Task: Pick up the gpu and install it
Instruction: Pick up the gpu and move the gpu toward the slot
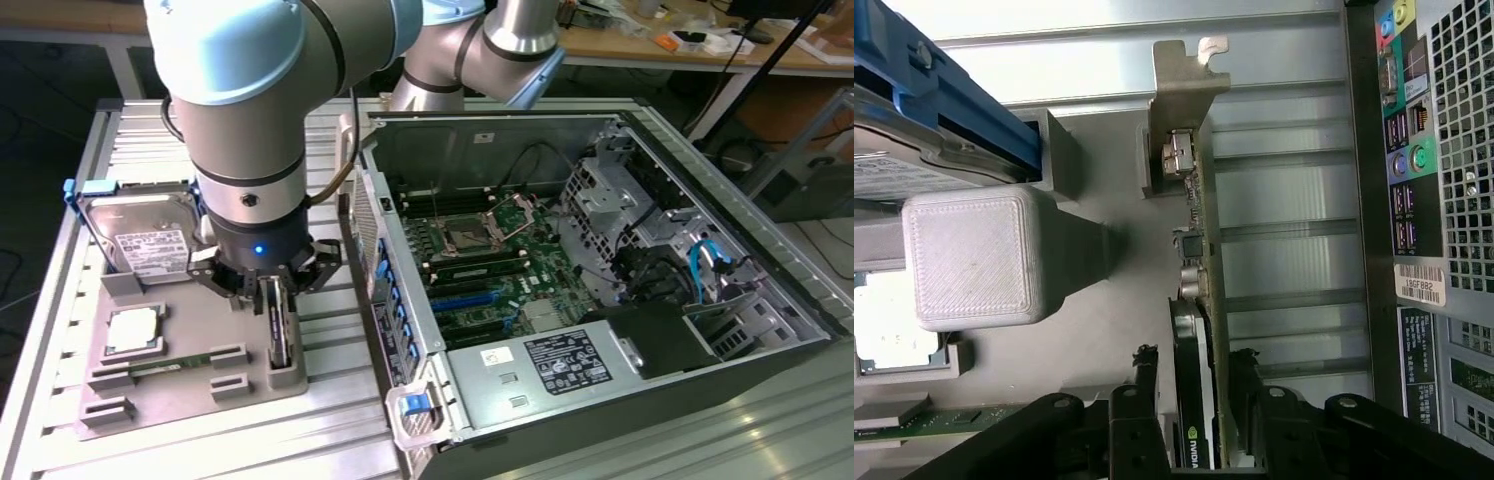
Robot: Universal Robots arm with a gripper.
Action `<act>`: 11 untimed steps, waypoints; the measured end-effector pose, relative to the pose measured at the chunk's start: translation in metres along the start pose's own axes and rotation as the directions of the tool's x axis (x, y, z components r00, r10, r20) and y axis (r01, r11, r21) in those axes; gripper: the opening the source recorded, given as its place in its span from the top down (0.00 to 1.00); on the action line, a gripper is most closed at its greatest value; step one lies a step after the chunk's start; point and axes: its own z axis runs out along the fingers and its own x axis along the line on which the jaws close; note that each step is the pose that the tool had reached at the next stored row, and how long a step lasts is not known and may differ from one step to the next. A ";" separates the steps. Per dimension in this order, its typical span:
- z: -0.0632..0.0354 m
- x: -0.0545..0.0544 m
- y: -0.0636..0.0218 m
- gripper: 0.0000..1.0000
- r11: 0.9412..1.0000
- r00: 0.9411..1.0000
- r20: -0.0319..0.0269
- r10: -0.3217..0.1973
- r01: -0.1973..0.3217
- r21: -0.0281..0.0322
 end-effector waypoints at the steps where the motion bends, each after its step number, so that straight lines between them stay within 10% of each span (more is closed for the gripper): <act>1: 0.0000 0.000 0.0000 0.61 1.000 1.000 0.000 0.000 0.000 0.000; 11: 0.0000 0.000 0.0000 0.69 1.000 1.000 0.000 0.000 0.000 0.000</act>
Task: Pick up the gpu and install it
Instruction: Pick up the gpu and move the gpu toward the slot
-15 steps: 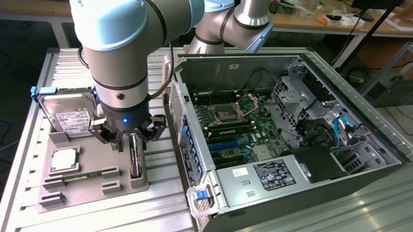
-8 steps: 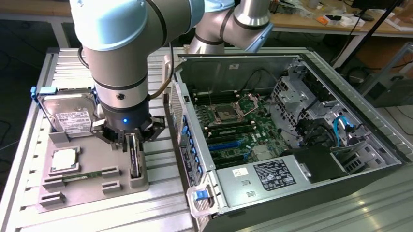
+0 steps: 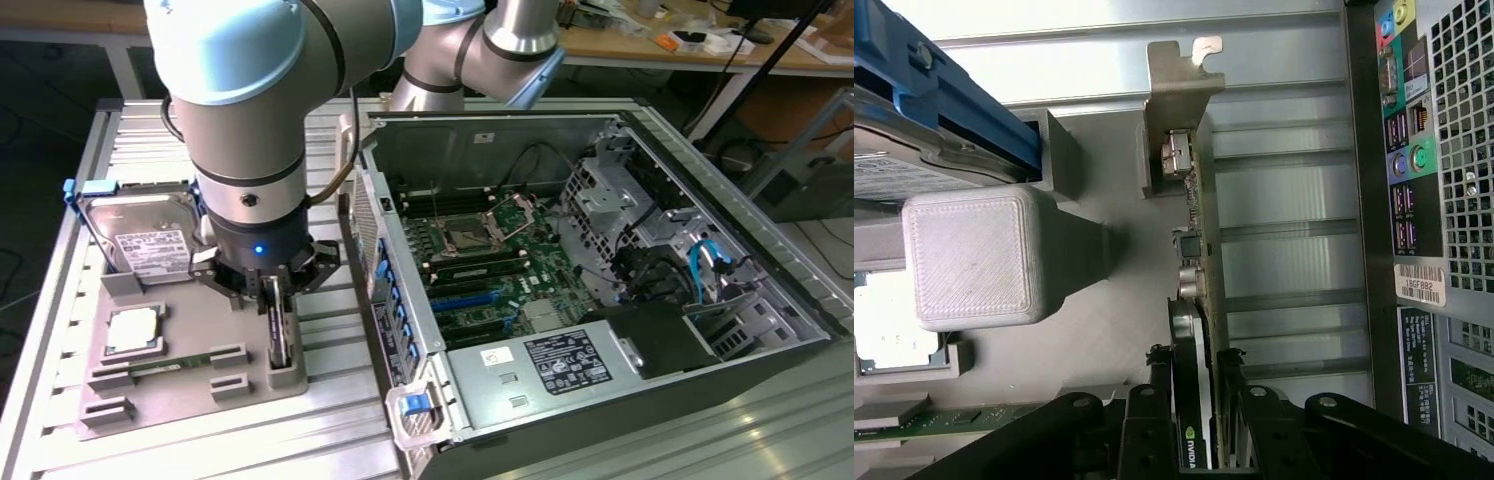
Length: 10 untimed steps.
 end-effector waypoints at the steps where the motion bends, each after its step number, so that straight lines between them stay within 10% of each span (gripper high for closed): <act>1: 0.0000 0.000 0.0000 0.69 1.000 1.000 0.000 0.000 0.000 0.000; 10: 0.0000 0.000 0.0000 0.73 1.000 1.000 0.000 0.000 0.000 0.000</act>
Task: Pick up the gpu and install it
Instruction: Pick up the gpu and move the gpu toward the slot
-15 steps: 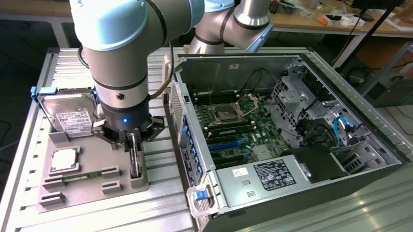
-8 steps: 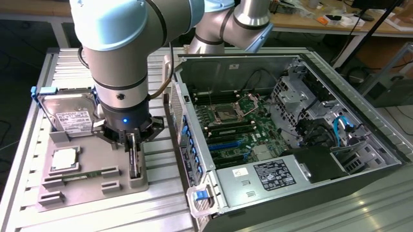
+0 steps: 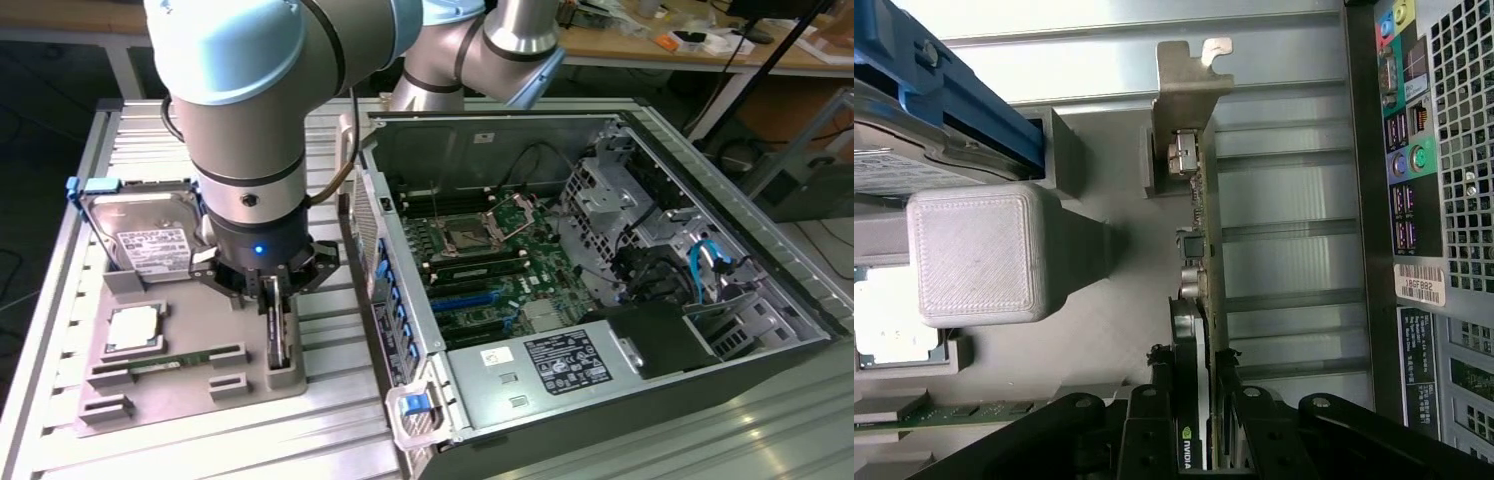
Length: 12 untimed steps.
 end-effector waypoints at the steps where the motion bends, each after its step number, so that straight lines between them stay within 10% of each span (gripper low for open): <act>1: 0.0000 0.000 0.0000 0.73 1.000 1.000 0.000 0.000 0.000 0.000; 12: -0.0004 0.000 0.0001 0.73 1.000 1.000 0.000 0.000 0.000 0.000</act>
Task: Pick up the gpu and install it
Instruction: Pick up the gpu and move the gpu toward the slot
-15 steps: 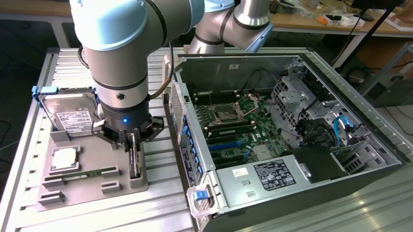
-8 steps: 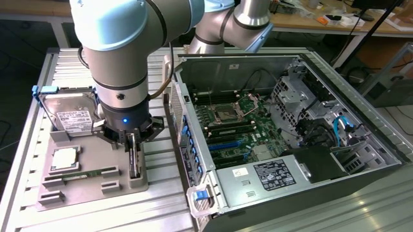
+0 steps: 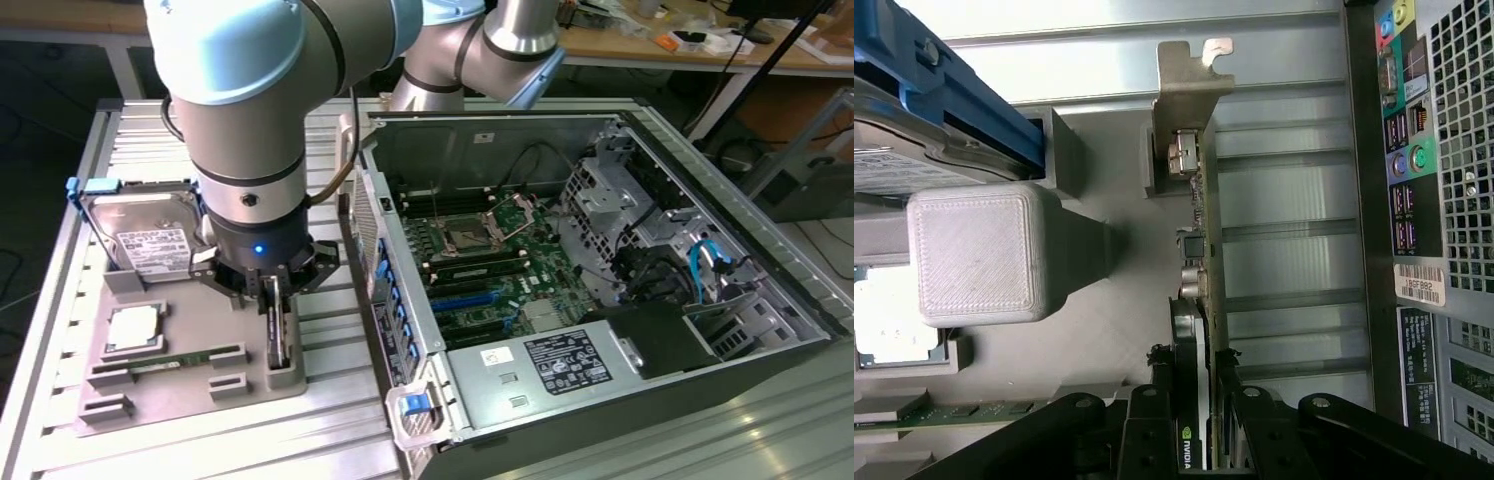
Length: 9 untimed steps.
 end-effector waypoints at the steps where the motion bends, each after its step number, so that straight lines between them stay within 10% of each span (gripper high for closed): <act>1: -0.0005 0.000 0.0000 0.73 1.000 1.000 0.000 0.000 0.000 0.000; 9: -0.0075 0.000 0.0004 0.73 1.000 1.000 0.000 0.000 0.000 0.000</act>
